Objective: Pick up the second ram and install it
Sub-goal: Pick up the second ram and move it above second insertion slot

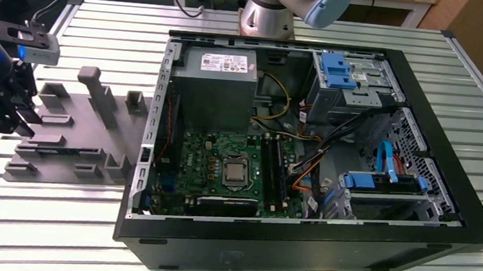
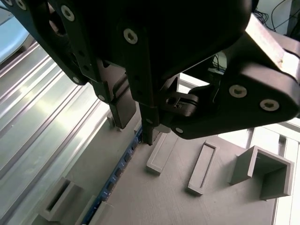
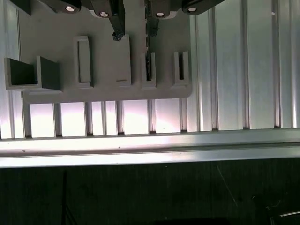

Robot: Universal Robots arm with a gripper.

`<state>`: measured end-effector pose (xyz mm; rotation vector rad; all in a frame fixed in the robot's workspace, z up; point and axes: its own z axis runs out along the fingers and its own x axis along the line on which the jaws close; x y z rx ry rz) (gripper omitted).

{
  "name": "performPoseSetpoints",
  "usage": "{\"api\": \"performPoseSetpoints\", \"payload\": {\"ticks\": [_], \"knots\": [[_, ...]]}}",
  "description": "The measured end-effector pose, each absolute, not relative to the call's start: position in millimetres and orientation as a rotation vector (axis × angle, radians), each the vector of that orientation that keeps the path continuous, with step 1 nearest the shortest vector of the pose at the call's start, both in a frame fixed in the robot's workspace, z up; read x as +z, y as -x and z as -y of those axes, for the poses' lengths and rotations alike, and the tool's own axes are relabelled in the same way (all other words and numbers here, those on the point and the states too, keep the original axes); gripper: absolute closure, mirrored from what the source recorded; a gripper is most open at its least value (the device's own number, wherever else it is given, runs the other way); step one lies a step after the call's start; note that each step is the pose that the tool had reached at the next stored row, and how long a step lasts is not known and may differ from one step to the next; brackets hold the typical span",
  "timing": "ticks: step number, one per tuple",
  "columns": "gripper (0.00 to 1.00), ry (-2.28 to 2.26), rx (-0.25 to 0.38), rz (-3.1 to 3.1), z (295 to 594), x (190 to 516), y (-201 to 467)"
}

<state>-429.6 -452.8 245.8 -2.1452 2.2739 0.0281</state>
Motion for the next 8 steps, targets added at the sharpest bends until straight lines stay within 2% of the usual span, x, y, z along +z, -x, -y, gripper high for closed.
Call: {"api": "performPoseSetpoints", "payload": {"ticks": [8], "knots": [[0.67, 2.145, 0.028, -2.274, 453.6, 237.9, 428.5]]}}
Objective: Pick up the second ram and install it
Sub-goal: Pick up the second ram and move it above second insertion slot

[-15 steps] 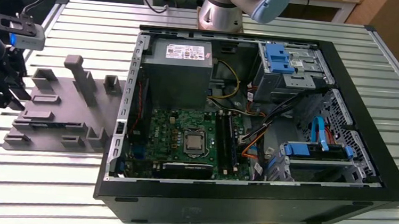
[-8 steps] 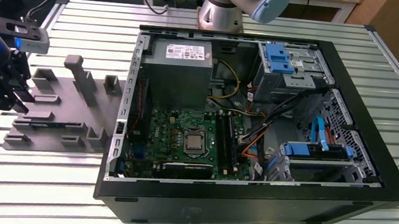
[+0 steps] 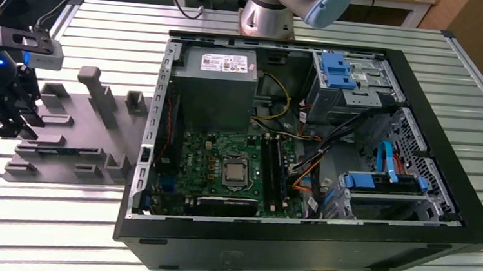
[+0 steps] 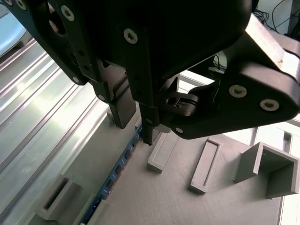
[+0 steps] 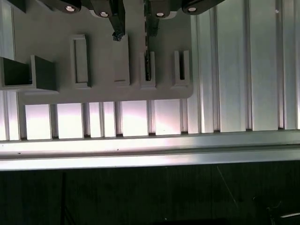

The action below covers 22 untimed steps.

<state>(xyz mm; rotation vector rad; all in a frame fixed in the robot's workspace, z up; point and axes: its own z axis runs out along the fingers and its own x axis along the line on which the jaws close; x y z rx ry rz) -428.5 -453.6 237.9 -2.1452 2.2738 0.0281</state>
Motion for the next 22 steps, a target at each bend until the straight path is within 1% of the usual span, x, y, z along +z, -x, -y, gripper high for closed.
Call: {"api": "performPoseSetpoints", "payload": {"ticks": [8, 9, 22], "knots": [[0.67, 2.15, 0.028, -2.27, 456, 226, 428], [0.67, 2.153, 0.028, -2.267, 456, 217, 427], [0.67, 2.153, 0.028, -2.267, 458, 204, 425]]}}
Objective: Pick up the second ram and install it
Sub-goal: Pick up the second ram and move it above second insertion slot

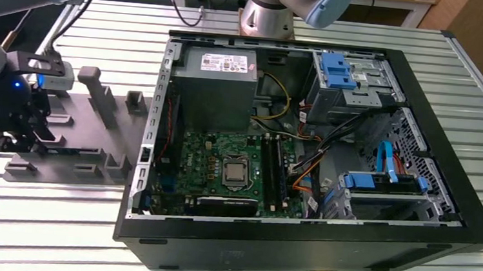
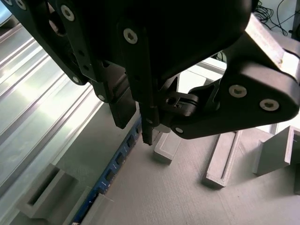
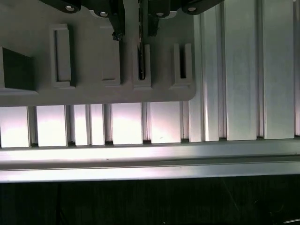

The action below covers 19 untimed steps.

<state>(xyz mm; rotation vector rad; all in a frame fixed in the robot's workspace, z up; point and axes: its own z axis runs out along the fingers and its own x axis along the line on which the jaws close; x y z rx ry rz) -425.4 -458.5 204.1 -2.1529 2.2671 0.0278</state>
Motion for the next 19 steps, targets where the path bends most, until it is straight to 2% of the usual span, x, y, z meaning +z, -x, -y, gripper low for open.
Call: {"api": "performPoseSetpoints", "payload": {"ticks": [19], "knots": [[0.67, 2.154, 0.027, -2.267, 459, 191, 418]]}}
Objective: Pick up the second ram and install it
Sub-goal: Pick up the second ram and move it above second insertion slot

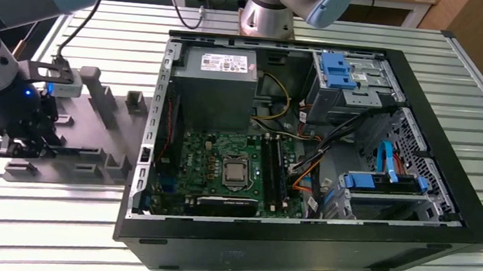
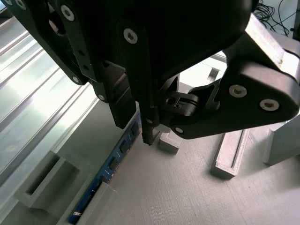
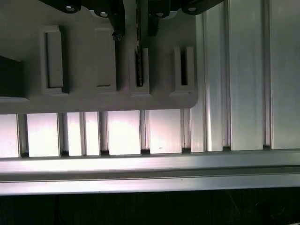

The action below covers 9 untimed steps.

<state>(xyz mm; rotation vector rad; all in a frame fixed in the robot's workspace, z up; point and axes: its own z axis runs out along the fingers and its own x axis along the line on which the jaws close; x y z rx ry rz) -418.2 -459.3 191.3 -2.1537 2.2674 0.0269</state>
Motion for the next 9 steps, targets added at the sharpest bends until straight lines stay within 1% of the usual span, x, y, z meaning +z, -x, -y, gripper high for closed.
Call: {"api": "performPoseSetpoints", "payload": {"ticks": [8, 9], "knots": [[0.68, 2.154, 0.027, -2.267, 459.4, 189.7, 416.1], [0.75, 2.154, 0.027, -2.267, 459.3, 189.6, 415.9]]}}
